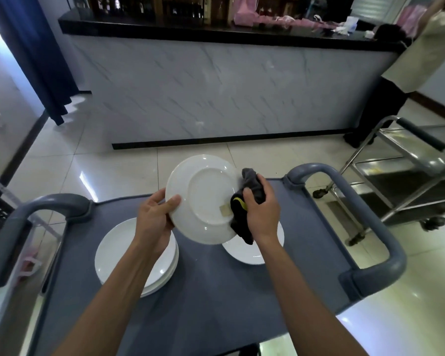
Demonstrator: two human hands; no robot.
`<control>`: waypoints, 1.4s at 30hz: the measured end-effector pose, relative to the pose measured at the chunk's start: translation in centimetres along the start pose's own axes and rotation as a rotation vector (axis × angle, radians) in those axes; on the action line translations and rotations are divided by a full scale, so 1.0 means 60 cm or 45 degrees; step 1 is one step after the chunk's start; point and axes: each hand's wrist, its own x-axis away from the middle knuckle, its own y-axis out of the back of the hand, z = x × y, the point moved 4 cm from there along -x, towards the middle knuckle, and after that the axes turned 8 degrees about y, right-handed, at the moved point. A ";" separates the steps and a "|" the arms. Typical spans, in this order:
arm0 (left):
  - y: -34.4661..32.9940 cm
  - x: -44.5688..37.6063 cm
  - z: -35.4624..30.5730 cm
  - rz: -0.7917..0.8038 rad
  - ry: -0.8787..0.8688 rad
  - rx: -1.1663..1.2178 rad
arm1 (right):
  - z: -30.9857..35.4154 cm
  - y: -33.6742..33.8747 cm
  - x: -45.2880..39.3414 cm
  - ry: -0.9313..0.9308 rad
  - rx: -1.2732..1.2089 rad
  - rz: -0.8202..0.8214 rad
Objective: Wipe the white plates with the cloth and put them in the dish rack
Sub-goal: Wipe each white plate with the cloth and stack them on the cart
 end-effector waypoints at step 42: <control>-0.217 0.038 0.293 0.095 -1.190 -2.151 | -0.113 0.247 -0.006 0.683 0.607 0.532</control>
